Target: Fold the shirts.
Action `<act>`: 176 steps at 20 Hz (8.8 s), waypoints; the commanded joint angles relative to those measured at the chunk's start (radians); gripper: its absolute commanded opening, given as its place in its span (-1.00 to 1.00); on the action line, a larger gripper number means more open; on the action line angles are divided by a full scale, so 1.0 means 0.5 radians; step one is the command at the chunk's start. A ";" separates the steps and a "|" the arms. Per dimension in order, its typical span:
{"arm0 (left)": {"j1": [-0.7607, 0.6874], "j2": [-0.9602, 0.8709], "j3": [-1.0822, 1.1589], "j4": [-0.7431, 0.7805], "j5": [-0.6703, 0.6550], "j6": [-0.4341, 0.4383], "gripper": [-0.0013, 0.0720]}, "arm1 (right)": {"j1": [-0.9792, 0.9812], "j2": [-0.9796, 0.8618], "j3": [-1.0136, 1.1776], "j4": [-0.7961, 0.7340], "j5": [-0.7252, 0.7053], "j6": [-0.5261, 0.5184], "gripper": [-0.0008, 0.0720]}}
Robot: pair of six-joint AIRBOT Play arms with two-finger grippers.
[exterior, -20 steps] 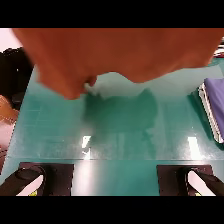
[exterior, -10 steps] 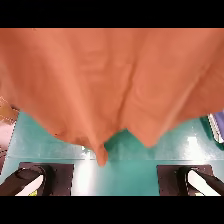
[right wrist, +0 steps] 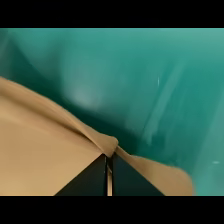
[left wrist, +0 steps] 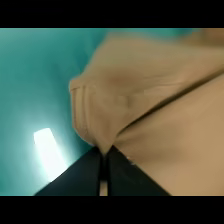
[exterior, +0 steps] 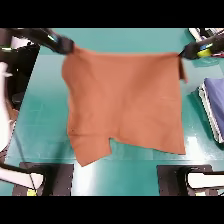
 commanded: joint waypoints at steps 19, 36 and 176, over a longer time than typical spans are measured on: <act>0.288 0.443 -0.970 0.030 -0.385 -0.067 0.35 | -0.351 0.446 -0.723 0.117 0.222 -0.024 0.23; 0.287 0.962 -2.589 -0.621 0.591 -0.260 0.35 | -0.361 1.303 -1.544 0.108 0.172 -0.029 0.23; -0.005 1.481 -2.873 -0.948 0.428 -0.156 -0.89 | -0.937 0.866 -2.229 0.079 0.137 -0.045 -0.93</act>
